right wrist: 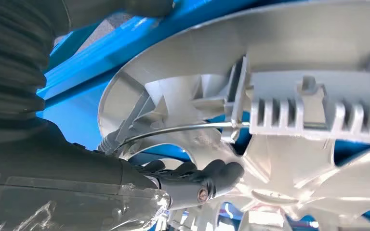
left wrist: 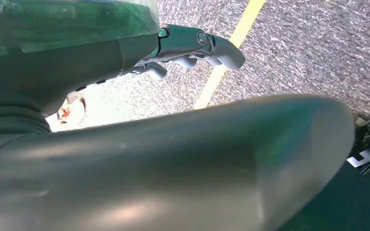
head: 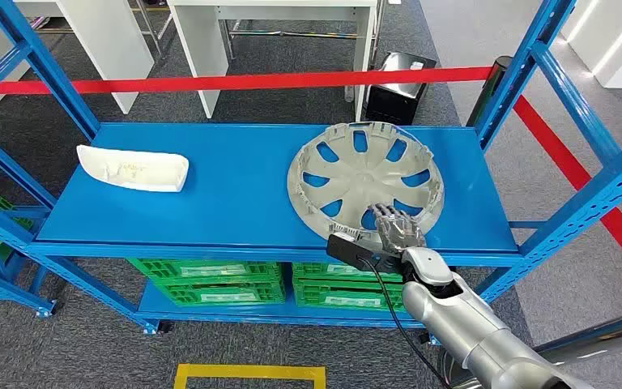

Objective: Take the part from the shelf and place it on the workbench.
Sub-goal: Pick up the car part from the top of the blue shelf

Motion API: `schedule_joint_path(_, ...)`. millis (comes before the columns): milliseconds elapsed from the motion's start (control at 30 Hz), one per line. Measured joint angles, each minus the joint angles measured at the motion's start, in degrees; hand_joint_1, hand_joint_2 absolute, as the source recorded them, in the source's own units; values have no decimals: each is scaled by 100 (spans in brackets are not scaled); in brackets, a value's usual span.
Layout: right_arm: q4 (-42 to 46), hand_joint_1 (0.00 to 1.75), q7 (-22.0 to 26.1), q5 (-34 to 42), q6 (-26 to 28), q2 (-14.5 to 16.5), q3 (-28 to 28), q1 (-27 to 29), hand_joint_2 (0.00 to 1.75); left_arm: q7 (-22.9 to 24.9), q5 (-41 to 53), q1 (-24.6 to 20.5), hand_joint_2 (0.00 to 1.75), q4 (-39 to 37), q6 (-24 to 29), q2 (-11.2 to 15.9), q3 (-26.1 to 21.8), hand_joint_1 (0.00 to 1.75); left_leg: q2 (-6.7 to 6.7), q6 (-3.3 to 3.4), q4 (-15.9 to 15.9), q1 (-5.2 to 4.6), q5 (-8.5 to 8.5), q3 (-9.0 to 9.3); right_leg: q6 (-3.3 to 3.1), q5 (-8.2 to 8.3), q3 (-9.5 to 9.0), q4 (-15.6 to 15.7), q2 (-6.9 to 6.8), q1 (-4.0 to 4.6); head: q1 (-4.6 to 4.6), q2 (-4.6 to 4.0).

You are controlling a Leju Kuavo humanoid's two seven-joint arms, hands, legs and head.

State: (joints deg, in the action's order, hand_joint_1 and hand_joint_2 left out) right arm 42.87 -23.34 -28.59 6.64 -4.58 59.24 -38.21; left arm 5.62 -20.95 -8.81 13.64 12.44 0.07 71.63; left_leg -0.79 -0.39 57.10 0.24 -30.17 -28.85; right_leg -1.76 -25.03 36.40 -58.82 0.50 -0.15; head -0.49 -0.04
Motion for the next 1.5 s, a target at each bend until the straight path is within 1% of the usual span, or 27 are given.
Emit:
schedule_joint_path(233, 136, 175, -54, -23, 9, -74, -7, 81, 175, -10, 31, 2, 0, 0, 0, 0, 0, 0, 3, 5, -1, 0, -5, 12, 1, 0, -23, 5, 1, 1, 1, 0)
schedule_joint_path(400, 210, 175, -74, -14, 34, -125, -34, 136, 175, 3, 35, 2, 0, 0, -3, 2, 0, 0, 3, 8, 0, -1, -1, 16, 14, 11, -30, 6, 1, 0, 0, 0)
schedule_joint_path(700, 146, 175, 192, 24, 60, -132, -38, 86, 175, 35, 1, -9, 0, 0, -57, -1, -61, 0, 8, 12, -1, 0, 4, 15, 13, 14, -31, 7, 7, 0, -1, 0)
schedule_joint_path(1033, 71, 175, 403, 235, 505, -151, -51, 121, 175, 43, 3, -7, 0, 0, -31, -2, -129, 0, 12, 12, 0, 0, 5, 16, 20, 30, -31, 12, 13, 0, 1, 0)
schedule_joint_path(1233, 285, 175, 697, 671, 881, -200, -211, 128, 175, 16, 0, 0, 0, 0, 28, -1, -149, 0, 21, 10, 0, 0, 7, 18, 14, 37, -30, 13, 21, 0, 0, 0)
schedule_joint_path(1367, 643, 175, 831, 952, 977, -245, -373, 131, 175, 17, -1, 41, 175, 0, 42, 0, -190, 0, 20, 14, 0, 0, 15, 14, 15, 37, -26, 12, 18, 0, 2, 0)
schedule_joint_path(1500, 1267, 175, 914, 1267, 1044, -307, -572, 128, 175, 99, -1, 96, 175, -2, 105, 2, -247, 0, 22, 12, -1, 0, 17, 11, 15, 37, -16, 12, 22, 0, 1, 0)
